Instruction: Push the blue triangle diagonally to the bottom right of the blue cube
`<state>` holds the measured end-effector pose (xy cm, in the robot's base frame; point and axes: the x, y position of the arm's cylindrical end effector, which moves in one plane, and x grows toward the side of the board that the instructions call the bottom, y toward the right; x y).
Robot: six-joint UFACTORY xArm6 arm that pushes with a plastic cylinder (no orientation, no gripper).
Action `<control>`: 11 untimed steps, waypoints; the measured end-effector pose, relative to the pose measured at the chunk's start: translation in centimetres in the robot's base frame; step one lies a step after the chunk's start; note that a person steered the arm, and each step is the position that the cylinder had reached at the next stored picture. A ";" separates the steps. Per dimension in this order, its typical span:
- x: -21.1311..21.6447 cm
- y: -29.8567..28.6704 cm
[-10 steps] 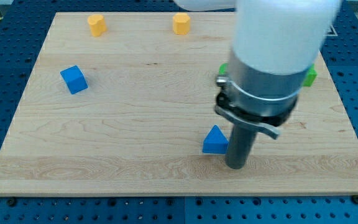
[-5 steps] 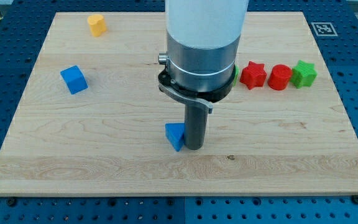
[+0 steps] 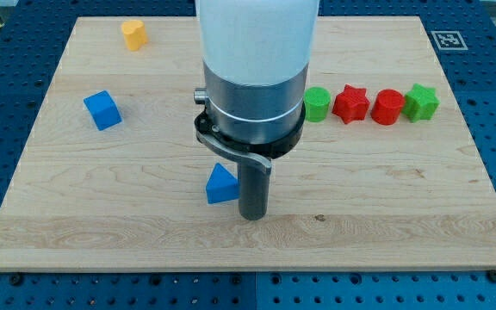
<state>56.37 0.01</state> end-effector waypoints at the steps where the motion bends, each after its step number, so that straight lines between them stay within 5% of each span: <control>1: -1.5 1.6; 5: -5.4 7.4; 8: -5.9 -4.9; 11: -5.9 -9.4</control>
